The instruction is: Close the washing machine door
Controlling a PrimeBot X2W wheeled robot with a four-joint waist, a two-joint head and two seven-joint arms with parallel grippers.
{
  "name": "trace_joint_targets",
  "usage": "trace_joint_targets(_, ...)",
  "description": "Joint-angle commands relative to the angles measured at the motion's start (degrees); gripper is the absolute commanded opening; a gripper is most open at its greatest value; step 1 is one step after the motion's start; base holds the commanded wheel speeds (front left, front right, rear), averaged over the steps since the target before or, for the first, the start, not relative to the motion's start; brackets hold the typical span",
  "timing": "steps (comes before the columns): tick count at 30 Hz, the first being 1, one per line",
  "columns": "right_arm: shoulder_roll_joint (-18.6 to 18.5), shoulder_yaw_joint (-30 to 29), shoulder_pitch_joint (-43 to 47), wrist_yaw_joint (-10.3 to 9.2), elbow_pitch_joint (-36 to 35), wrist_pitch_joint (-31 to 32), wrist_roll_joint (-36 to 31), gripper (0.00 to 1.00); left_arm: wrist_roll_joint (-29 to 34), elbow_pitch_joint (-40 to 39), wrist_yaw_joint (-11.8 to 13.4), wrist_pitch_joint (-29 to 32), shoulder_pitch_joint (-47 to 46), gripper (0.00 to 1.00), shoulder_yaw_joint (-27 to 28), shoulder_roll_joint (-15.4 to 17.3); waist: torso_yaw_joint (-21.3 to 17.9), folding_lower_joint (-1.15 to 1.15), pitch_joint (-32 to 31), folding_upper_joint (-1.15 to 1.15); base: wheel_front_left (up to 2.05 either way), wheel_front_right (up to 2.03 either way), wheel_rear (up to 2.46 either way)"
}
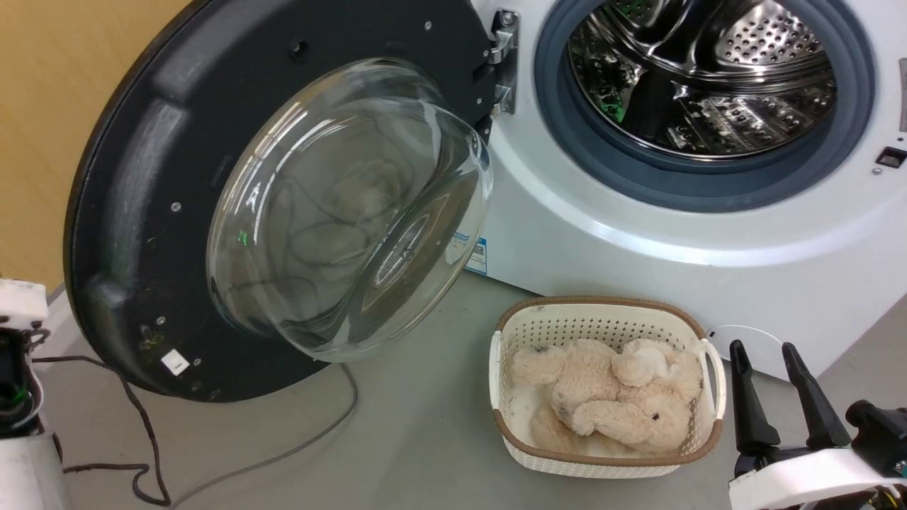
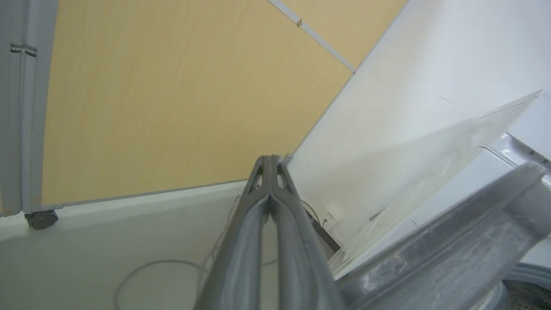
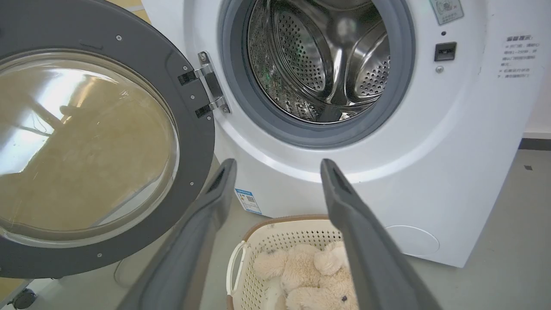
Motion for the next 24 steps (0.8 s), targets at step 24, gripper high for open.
trace_joint_targets(24,0.2,-1.9,-0.5,0.04,2.4,-3.7,5.1,1.00,-24.6,-1.7,-6.3,37.0,5.0,0.00,-4.6,-0.4,5.0,0.00,2.6,0.00,0.00,0.00,0.00)
